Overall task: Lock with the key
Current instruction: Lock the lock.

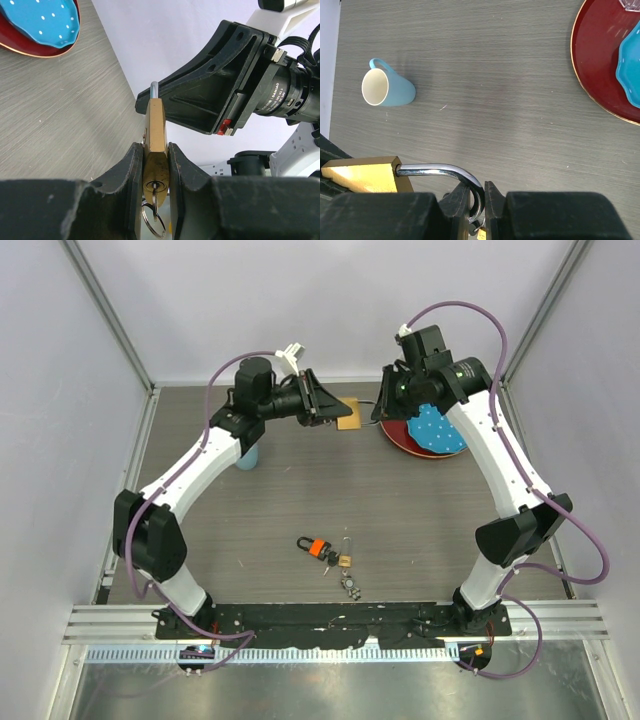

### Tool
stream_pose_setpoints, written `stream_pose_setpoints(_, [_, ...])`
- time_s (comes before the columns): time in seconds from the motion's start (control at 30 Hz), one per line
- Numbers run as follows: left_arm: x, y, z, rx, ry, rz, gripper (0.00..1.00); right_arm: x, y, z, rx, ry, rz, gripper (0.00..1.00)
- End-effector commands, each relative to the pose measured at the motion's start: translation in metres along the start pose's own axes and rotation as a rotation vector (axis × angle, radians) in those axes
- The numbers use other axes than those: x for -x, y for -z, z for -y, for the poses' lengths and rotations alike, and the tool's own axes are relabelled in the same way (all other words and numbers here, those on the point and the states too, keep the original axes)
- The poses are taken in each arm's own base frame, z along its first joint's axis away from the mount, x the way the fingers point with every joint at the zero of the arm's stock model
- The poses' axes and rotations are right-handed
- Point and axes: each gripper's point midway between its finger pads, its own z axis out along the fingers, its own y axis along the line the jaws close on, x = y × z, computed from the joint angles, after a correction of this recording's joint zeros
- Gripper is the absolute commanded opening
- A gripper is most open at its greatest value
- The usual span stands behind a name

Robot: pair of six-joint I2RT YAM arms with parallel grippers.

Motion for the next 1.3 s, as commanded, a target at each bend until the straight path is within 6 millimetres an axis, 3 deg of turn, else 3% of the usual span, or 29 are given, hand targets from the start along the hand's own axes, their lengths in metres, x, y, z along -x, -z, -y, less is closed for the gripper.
stream_pose_setpoints(0.0, [-0.030, -0.028, 0.053, -0.168, -0.113, -0.084, 0.00, 0.013, 0.043, -0.118, 0.488, 0.040, 0.049, 0.01])
stream_pose_setpoints(0.23, [-0.037, -0.029, 0.049, -0.173, -0.082, -0.107, 0.00, 0.018, 0.051, -0.127, 0.551, 0.079, 0.102, 0.02])
stream_pose_setpoints(0.4, [-0.042, -0.031, 0.037, -0.162, -0.036, -0.114, 0.00, 0.029, 0.081, -0.141, 0.661, 0.141, 0.229, 0.02])
stream_pose_setpoints(0.53, [-0.044, -0.031, 0.034, -0.159, -0.029, -0.114, 0.00, 0.026, 0.092, -0.143, 0.695, 0.156, 0.269, 0.01])
stream_pose_setpoints(1.27, [-0.042, -0.040, 0.025, -0.139, -0.012, -0.094, 0.00, 0.022, 0.117, -0.155, 0.804, 0.178, 0.303, 0.01])
